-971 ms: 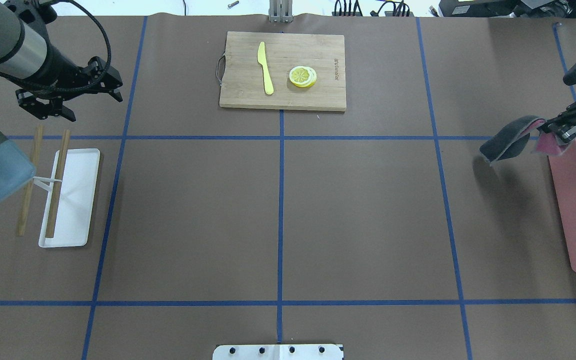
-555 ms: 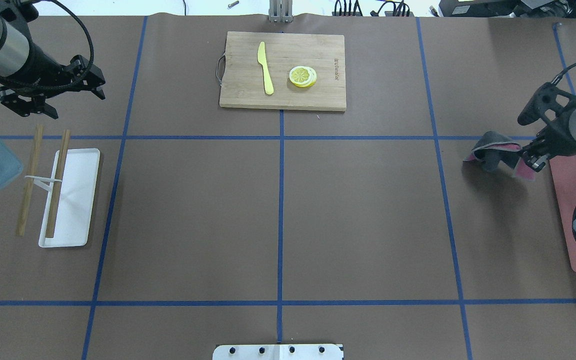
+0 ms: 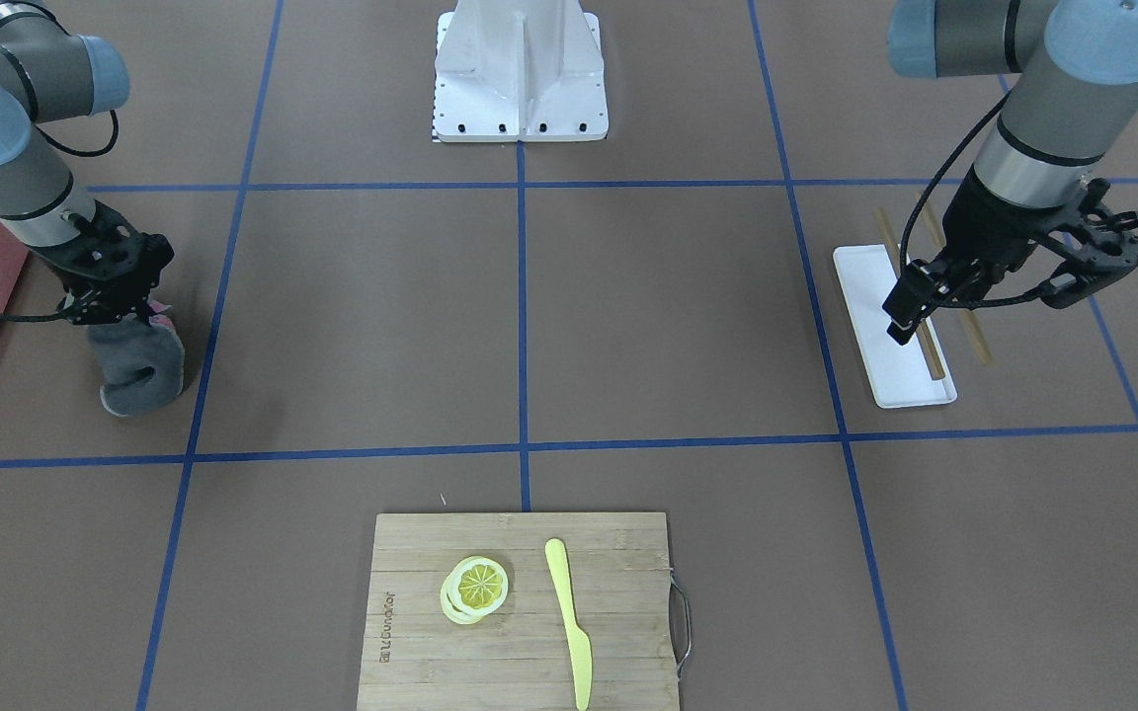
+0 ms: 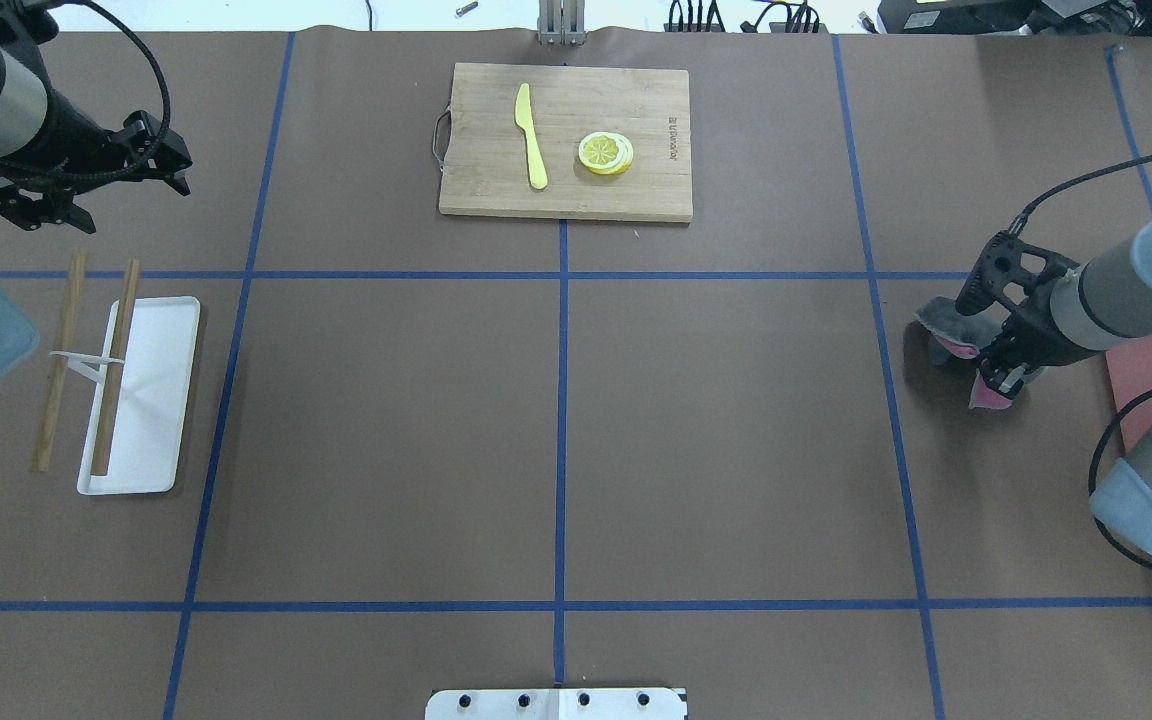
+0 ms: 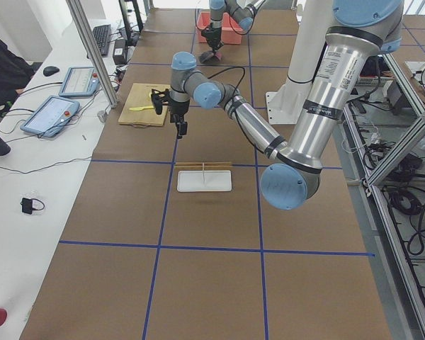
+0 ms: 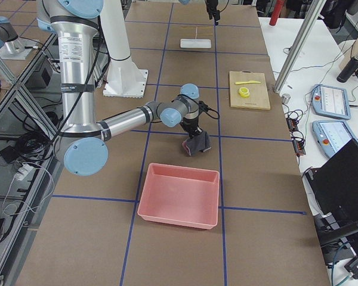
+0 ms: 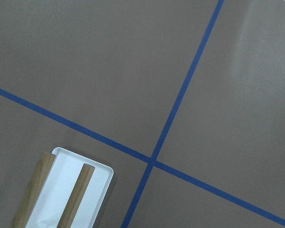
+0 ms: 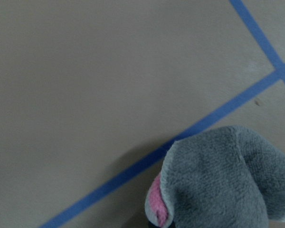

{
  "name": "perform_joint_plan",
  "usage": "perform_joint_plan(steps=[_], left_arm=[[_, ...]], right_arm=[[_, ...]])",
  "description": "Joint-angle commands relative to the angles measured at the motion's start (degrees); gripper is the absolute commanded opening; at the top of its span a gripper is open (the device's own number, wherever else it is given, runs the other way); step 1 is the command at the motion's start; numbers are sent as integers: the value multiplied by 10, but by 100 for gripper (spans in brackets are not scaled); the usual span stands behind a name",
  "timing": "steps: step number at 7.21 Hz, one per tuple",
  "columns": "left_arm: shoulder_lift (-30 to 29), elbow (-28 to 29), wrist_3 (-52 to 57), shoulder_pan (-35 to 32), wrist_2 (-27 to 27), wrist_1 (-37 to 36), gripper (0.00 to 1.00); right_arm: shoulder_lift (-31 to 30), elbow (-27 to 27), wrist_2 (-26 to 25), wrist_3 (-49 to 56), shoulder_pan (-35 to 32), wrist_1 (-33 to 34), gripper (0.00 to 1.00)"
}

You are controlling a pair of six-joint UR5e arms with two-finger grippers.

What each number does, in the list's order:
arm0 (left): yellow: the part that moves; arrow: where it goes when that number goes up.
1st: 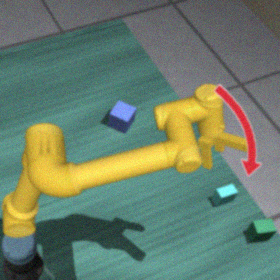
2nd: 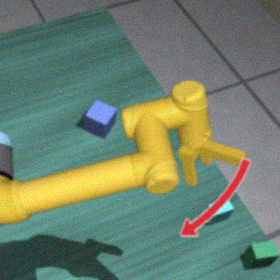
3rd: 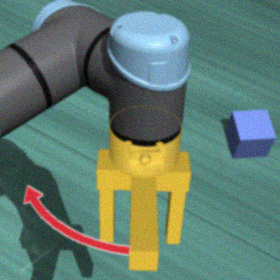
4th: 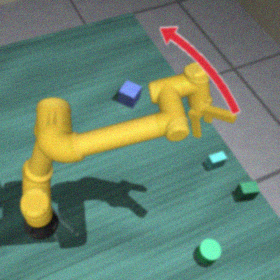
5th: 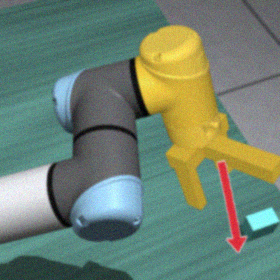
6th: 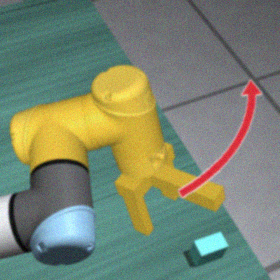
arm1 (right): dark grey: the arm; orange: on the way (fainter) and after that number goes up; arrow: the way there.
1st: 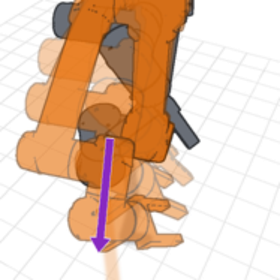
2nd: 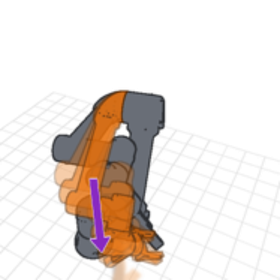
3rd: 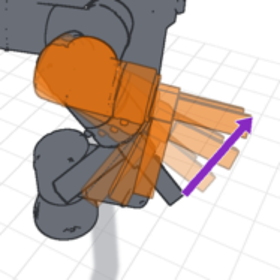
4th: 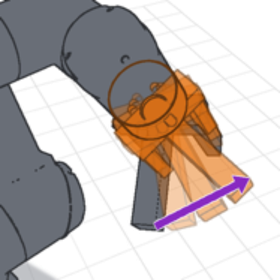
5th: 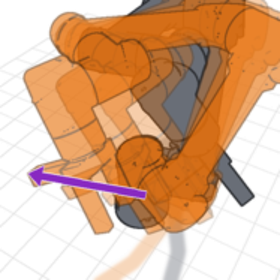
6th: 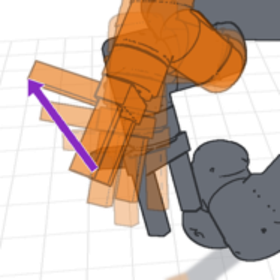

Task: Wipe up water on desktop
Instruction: 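Carry the cloth down near the pink bin with the right gripper while the left withdraws, then wipe the cloth back and forth across the table with the right gripper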

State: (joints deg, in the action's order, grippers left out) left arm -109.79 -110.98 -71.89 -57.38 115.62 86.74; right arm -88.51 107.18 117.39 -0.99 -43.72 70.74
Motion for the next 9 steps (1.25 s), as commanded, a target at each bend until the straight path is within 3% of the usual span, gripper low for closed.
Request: perform_joint_plan(steps=[1, 4, 5, 8, 9], left_arm=[[-1, 1, 0, 1, -13, 0, 98], [-1, -4, 1, -1, -22, 0, 98], [-2, -6, 0, -1, -22, 2, 98], [-2, -10, 0, 1, -36, 4, 98], [-2, -6, 0, 3, -51, 4, 98]], right_arm=[[18, 29, 18, -109, 63, -1, 0], [25, 90, 28, -299, 149, -7, 0], [41, 87, 28, -329, 152, -7, 0], [40, 30, 30, -296, 97, -5, 0], [40, 7, 67, -272, 60, -5, 0]])
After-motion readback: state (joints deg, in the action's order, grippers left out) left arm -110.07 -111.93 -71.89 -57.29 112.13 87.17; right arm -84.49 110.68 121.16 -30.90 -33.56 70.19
